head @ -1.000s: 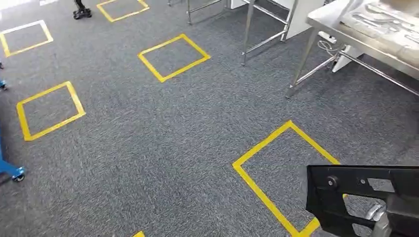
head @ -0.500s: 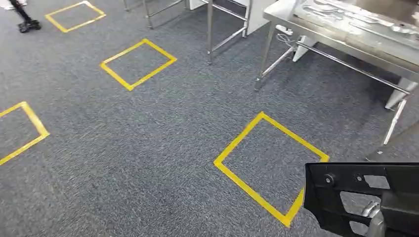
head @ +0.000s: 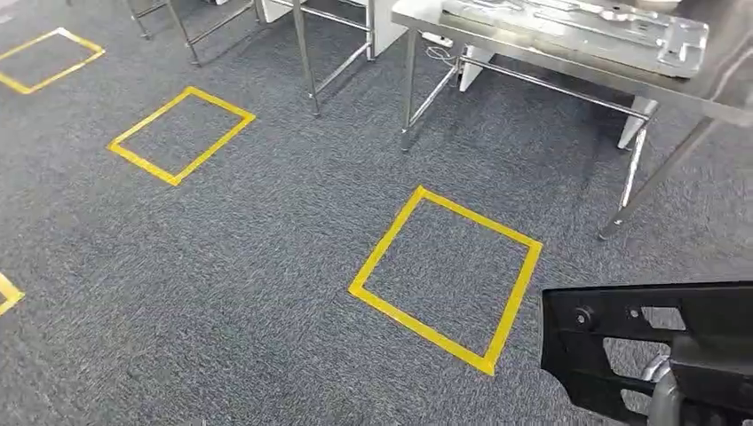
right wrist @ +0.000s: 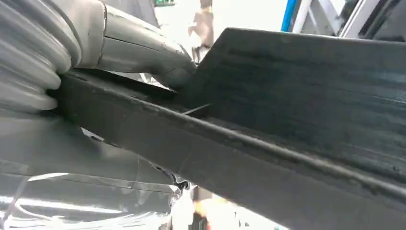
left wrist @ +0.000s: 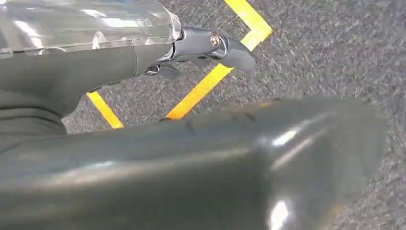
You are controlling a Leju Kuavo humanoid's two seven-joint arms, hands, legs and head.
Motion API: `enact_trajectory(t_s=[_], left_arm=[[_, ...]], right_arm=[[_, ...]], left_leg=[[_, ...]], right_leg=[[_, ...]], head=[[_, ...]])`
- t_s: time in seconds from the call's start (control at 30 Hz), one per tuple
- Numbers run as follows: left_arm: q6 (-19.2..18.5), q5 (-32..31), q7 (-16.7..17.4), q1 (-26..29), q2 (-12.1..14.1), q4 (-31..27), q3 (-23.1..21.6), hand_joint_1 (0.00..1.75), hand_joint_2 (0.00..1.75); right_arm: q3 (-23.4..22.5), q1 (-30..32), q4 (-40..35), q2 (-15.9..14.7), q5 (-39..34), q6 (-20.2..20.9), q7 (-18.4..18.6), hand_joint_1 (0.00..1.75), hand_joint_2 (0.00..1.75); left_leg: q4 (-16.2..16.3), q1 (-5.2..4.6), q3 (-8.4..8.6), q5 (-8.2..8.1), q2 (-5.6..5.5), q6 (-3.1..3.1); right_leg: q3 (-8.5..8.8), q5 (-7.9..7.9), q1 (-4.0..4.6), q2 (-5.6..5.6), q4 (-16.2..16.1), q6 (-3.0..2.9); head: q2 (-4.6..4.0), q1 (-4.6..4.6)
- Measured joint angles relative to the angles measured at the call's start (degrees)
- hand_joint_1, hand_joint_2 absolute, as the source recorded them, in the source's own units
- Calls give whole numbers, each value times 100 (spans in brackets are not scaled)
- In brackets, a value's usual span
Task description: Take the parts from the cabinet and place them on the table.
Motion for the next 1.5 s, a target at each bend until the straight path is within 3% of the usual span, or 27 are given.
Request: enact_trajectory(t_s=[0.03,0.1,0.13,0.17,0.2,0.27,0.3,0.33,0.47,0.5,0.53,0.6,0.67,0.73,0.8,0.83,0.87,0.9,0.97,1.2,1.27,1.3,1.33,1.37,1.4,1.43,1.5], left_arm=[[2,0,0,7,0,0,-4,0,0],[2,-11,2,33,0,0,-9,0,0],[0,-20,2,41,-2,0,-13,0,0],[-13,-39,2,49,0,0,-20,0,0],[-24,-75,2,48,2,0,-26,0,0],[-44,-122,2,33,18,0,-42,0,0],[-50,-131,4,26,28,0,-55,0,0],[-50,-155,18,11,37,0,-66,0,0],[-50,-214,66,-5,35,0,-72,0,0],[-50,-216,68,-5,37,0,-72,0,0],[-50,-216,70,-4,37,0,-72,0,0],[-50,-219,72,2,37,0,-72,0,0],[-50,-223,109,8,37,0,-72,0,0],[-50,-225,144,26,35,0,-72,0,0],[-50,-273,173,28,31,0,-72,0,0],[-50,-310,186,33,31,2,-72,0,0],[-50,-324,188,6,31,2,-74,0,0],[-52,-326,190,-11,33,2,-74,0,0],[-57,-326,190,-16,35,2,-76,0,0],[-57,-326,190,-14,35,0,-76,0,0],[-59,-326,190,-16,35,0,-76,0,0],[-70,-328,188,-19,35,0,-79,0,0],[-79,-330,190,-19,33,0,-79,0,0],[-122,-348,190,13,28,2,-83,0,0],[-140,-398,188,47,31,0,-83,0,0],[-140,-398,188,72,44,2,-83,0,0],[-144,-400,186,59,57,0,-85,0,0]], right_arm=[[46,-43,24,-22,216,-300,100,175,175],[162,-94,131,-59,579,-794,302,175,175],[234,-105,221,-116,691,-976,410,175,175],[313,-130,317,-179,763,-1148,505,175,175],[381,-170,392,-254,819,-1314,584,175,175],[580,-291,536,-451,889,-1633,700,175,175],[662,-376,590,-538,904,-1735,743,175,175],[715,-459,638,-623,918,-1796,772,175,175],[842,-992,881,-973,968,-1993,887,175,175],[850,-1102,925,-1038,987,-2019,903,175,175],[857,-1217,953,-1111,994,-2036,911,175,175],[881,-1384,1020,-1193,994,-2067,914,175,175],[916,-1523,1124,-1261,998,-2106,914,175,175],[957,-1727,1220,-1338,1062,-2157,938,175,175],[1027,-2086,1351,-1436,1239,-2196,1067,175,175],[1069,-2269,1461,-1495,1337,-2207,1134,175,175],[1111,-2423,1532,-1556,1416,-2213,1191,175,175],[1143,-2509,1561,-1611,1490,-2213,1248,175,175],[1172,-2633,1620,-1692,1540,-2220,1281,175,175],[1180,-2656,1628,-1702,1549,-2220,1281,175,175],[1191,-2679,1635,-1707,1551,-2220,1283,175,175],[1233,-2795,1677,-1757,1599,-2218,1300,175,175],[1257,-2850,1703,-1770,1621,-2209,1305,175,175],[1362,-2979,1827,-1856,1663,-2187,1344,175,175],[1421,-3029,1932,-1943,1674,-2189,1348,175,175],[1434,-3035,1971,-1958,1674,-2192,1348,175,175],[1456,-3079,2028,-1987,1674,-2192,1357,175,175]], left_leg=[[368,6,-163,-225,-194,-8],[1311,14,-620,-612,-339,-33],[1616,16,-786,-662,-349,-40],[1650,17,-841,-564,-349,-35],[1394,17,-765,-338,-349,-21],[448,16,-380,205,-355,29],[-9,13,-201,326,-402,85],[-112,-26,-164,223,-426,115],[-151,-16,-112,257,-402,282],[-168,-10,-87,261,-391,311],[-167,-11,-71,255,-390,332],[-165,-18,-46,222,-385,354],[-163,-18,10,161,-382,340],[-163,-16,129,73,-375,316],[-164,-17,288,-55,-339,275],[-143,-36,333,-112,-322,245],[-163,-40,273,-128,-321,216],[-202,-39,276,-164,-312,168],[-169,-47,394,-126,-308,107],[-125,-48,392,-111,-308,94],[-39,-42,320,-113,-308,86],[688,-27,-47,12,-344,61],[1022,-24,-274,-37,-344,43],[1756,-17,-1014,-721,-346,13],[499,-73,-930,207,-357,190],[130,-106,-920,811,-373,269],[89,-150,-869,686,-415,268]], right_leg=[[-14,6,-1,55,0,-41],[-29,0,15,174,1,-83],[-26,-3,20,239,4,-85],[-14,-6,22,295,7,-82],[-1,-16,23,340,12,-69],[36,-40,23,397,25,-34],[45,-57,23,409,31,-7],[28,-72,55,415,52,39],[2,-16,28,416,133,196],[-15,-81,21,295,231,221],[-149,-228,27,207,489,223],[-672,-618,19,190,1401,272],[-1071,-710,17,179,1931,271],[-980,-313,13,163,1473,257],[-606,355,14,111,416,225],[-603,377,48,53,257,198],[-598,242,97,40,199,132],[-593,316,104,63,215,76],[-498,239,84,80,171,-6],[-468,242,75,94,172,-16],[-432,235,52,103,151,-24],[-301,145,51,99,111,-88],[-258,106,51,103,110,-102],[-28,-90,73,171,107,-123],[361,-366,128,211,99,-116],[384,-429,119,216,88,-109],[425,-502,120,262,57,-17]], head=[[2,0],[2,0],[0,0],[2,0],[0,0],[0,0],[0,0],[0,2],[2,2],[0,2],[2,4],[0,2],[0,2],[2,2],[2,2],[0,0],[2,11],[0,2],[2,4],[2,4],[4,2],[2,2],[2,4],[2,2],[0,2],[0,4],[2,7]])
